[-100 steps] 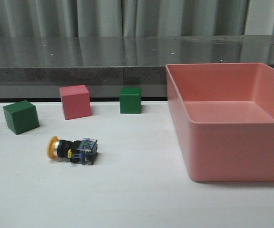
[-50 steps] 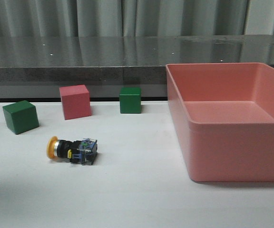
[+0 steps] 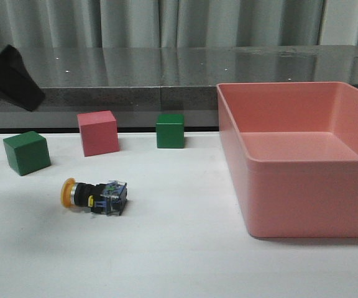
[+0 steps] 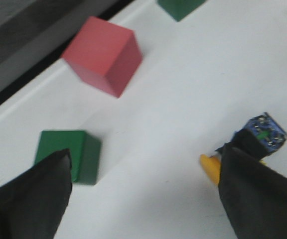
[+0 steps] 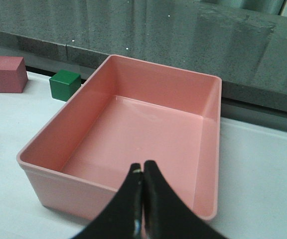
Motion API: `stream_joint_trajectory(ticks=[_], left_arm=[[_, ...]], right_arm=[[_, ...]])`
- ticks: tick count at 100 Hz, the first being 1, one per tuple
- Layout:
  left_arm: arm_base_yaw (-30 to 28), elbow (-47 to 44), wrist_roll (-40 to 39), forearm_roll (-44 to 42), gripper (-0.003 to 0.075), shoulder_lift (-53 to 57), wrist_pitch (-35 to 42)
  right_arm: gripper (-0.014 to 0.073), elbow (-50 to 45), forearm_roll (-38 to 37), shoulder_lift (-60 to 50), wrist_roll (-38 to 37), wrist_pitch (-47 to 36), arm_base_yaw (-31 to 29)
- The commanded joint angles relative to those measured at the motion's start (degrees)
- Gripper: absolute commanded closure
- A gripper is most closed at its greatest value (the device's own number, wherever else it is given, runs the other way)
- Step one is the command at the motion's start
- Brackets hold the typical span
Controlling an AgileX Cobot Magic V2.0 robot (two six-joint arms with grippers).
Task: Place and stand button with both arms
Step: 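Lower the left gripper onto the lying button and grasp its body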
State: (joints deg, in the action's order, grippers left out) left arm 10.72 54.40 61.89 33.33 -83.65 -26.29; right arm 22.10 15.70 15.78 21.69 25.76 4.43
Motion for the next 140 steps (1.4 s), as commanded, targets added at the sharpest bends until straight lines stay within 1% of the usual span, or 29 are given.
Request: stream_joint_trajectory(ticks=[1, 6, 11, 20, 27, 34, 46, 62, 75, 82, 96, 125, 140], left_arm=[[-1.2, 5.13, 16.18, 14.83, 0.0155, -2.93, -5.75], [-2.29, 6.85, 24.32, 19.71, 0.0155, -5.43, -11.14], [-3.54, 8.45, 30.69, 22.81, 0.0155, -7.73, -16.16], [-6.16, 10.77, 40.09, 27.02, 0.0155, -11.62, -25.28], [-8.48, 12.38, 43.33, 29.49, 0.0155, -14.47, -31.36], [-10.45, 13.42, 44.24, 31.31, 0.0155, -16.78, -34.88], [-11.77, 13.83, 44.24, 34.26, 0.0155, -18.68, -34.8], [-11.75, 13.83, 44.87, 34.49, 0.0155, -19.12, -36.02], [-11.51, 13.83, 56.9, 33.95, 0.0155, -19.59, -37.65], [-11.51, 13.83, 60.56, 34.08, 0.0155, -20.24, -38.78], [-11.51, 13.83, 60.72, 34.21, 0.0155, -22.34, -39.59], [-11.51, 13.83, 60.72, 33.86, 0.0155, -26.98, -44.99], [-11.51, 13.83, 60.72, 32.17, 0.0155, -28.71, -44.34]], right_arm=[[0.0655, 1.52, -0.03, 0.37, 0.03, -4.65, -0.02], [0.0655, 1.52, -0.03, 0.37, 0.03, -4.6, -0.02], [0.0655, 1.52, -0.03, 0.37, 0.03, -4.41, -0.02], [0.0655, 1.52, -0.03, 0.37, 0.03, -4.23, -0.02], [0.0655, 1.52, -0.03, 0.37, 0.03, -4.06, -0.02], [0.0655, 1.52, -0.03, 0.37, 0.03, -3.95, -0.02], [0.0655, 1.52, -0.03, 0.37, 0.03, -3.95, -0.02], [0.0655, 1.52, -0.03, 0.37, 0.03, -3.95, -0.02], [0.0655, 1.52, -0.03, 0.37, 0.03, -3.95, -0.02], [0.0655, 1.52, -0.03, 0.37, 0.03, -3.95, -0.02], [0.0655, 1.52, -0.03, 0.37, 0.03, -3.95, -0.02], [0.0655, 1.52, -0.03, 0.37, 0.03, -3.95, -0.02], [0.0655, 1.52, -0.03, 0.37, 0.03, -3.95, -0.02]])
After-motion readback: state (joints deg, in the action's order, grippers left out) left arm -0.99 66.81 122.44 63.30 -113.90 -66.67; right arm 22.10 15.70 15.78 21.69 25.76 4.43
